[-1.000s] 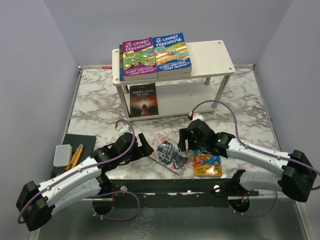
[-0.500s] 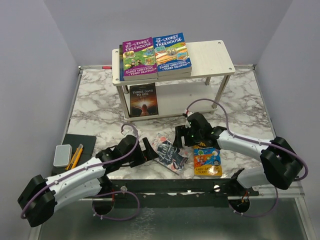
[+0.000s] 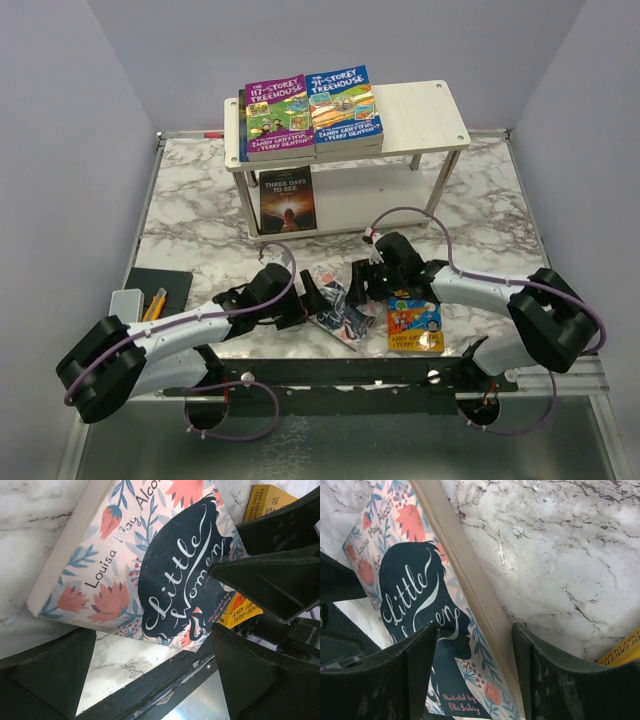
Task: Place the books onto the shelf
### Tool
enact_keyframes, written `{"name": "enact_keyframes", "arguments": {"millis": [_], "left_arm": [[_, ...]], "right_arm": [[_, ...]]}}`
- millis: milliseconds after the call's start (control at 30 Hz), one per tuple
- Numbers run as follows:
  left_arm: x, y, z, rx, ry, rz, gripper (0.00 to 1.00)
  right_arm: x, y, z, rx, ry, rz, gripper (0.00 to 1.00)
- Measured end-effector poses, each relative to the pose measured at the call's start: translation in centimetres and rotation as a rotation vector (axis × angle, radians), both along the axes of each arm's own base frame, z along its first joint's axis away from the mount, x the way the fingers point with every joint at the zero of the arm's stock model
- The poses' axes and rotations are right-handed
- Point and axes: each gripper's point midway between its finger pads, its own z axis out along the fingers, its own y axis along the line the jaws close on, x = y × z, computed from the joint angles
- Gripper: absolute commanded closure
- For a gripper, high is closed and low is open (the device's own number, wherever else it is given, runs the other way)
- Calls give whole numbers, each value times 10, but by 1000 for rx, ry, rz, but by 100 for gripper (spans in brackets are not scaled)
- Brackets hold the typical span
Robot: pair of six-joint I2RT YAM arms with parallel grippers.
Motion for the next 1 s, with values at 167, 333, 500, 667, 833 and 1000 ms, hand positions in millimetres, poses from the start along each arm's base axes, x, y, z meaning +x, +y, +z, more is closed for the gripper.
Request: {"name": "enact_keyframes", "arguments": {"millis": [167, 333, 500, 667, 833, 1000], "left_arm": [[11, -13, -1, 15, -1, -15, 1], [28, -21, -1, 64, -27, -22, 1], [66, -24, -2, 138, -107, 13, 1], [81, -34, -2, 146, -143, 3, 1], [80, -35, -2, 138, -156, -8, 1], [68, -24, -3, 136, -157, -13, 1]], "right_arm": [[-1, -2, 0, 51, -16, -31, 42], [-4, -5, 0, 102, -31, -79, 44], [-21, -1, 0, 151, -14, -99, 44], [-50, 5, 1, 194, 59, -86, 37], [-52, -2, 8, 186, 68, -143, 32], [-40, -13, 14, 156, 46, -252, 31]]}}
